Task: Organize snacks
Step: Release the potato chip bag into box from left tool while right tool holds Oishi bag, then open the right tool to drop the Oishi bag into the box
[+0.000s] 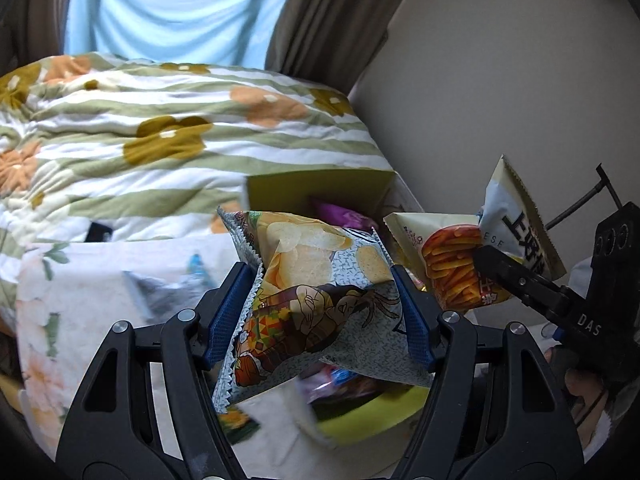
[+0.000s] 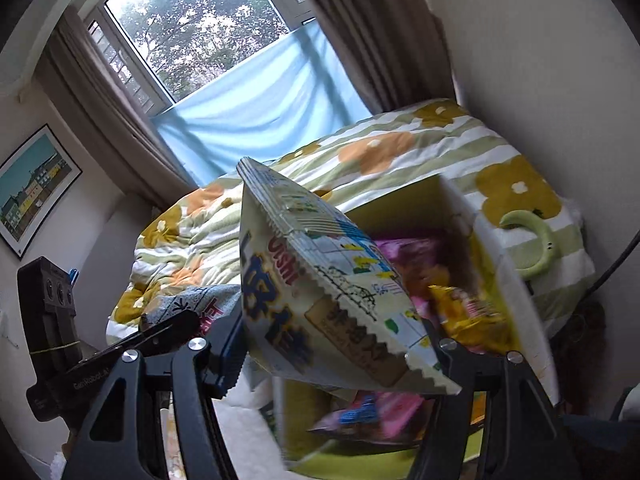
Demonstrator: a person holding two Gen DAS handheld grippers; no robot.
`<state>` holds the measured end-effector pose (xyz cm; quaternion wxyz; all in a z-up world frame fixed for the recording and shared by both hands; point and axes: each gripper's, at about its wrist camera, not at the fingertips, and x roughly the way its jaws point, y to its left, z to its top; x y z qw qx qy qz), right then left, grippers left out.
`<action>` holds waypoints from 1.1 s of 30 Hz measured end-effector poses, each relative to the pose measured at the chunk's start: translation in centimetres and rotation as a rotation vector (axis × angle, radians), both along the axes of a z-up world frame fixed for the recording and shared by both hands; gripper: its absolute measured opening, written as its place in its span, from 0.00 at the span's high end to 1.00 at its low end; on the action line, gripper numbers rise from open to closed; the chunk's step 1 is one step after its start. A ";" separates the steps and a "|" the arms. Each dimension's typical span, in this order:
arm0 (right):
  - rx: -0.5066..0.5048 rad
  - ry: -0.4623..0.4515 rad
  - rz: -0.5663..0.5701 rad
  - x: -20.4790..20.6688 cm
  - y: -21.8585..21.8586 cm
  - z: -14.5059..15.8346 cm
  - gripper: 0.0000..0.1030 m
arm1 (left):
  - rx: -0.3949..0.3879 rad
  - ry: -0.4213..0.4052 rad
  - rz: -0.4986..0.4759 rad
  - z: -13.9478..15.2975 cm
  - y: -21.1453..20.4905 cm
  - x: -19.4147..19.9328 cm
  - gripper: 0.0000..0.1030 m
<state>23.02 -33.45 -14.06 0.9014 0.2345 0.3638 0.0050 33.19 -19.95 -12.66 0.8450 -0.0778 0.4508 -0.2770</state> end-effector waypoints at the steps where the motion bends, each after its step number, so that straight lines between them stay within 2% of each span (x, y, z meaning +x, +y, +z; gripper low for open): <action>1: -0.004 0.002 -0.003 0.0 -0.9 -0.1 0.41 | 0.000 0.002 -0.006 -0.4 -1.3 0.0 0.35; 6: -0.011 0.007 -0.019 -0.3 -4.7 -0.3 0.41 | 0.032 -0.005 -0.023 -2.0 -6.3 0.4 0.32; 8: -0.008 0.011 -0.017 -0.2 -5.4 -0.4 0.41 | 0.064 -0.021 -0.013 -2.4 -7.2 0.4 0.21; 9: -0.009 0.013 -0.013 -0.3 -5.9 -0.5 0.41 | 0.087 -0.024 -0.001 -2.6 -7.4 0.4 0.06; 10: -0.010 0.016 -0.008 -0.2 -6.4 -0.5 0.41 | 0.104 -0.027 0.011 -2.7 -7.4 0.4 0.01; 17: 0.020 0.023 0.023 0.5 -7.6 -1.3 0.41 | 0.171 -0.038 0.067 -3.1 -5.6 -1.4 0.01; 29: 0.035 0.052 0.063 2.9 -7.8 -2.4 0.41 | 0.204 -0.028 0.139 -2.3 -2.3 -3.2 0.01; 33: 0.030 0.067 0.046 4.0 -7.7 -2.7 0.39 | 0.210 -0.023 0.157 -2.2 -1.6 -3.2 0.01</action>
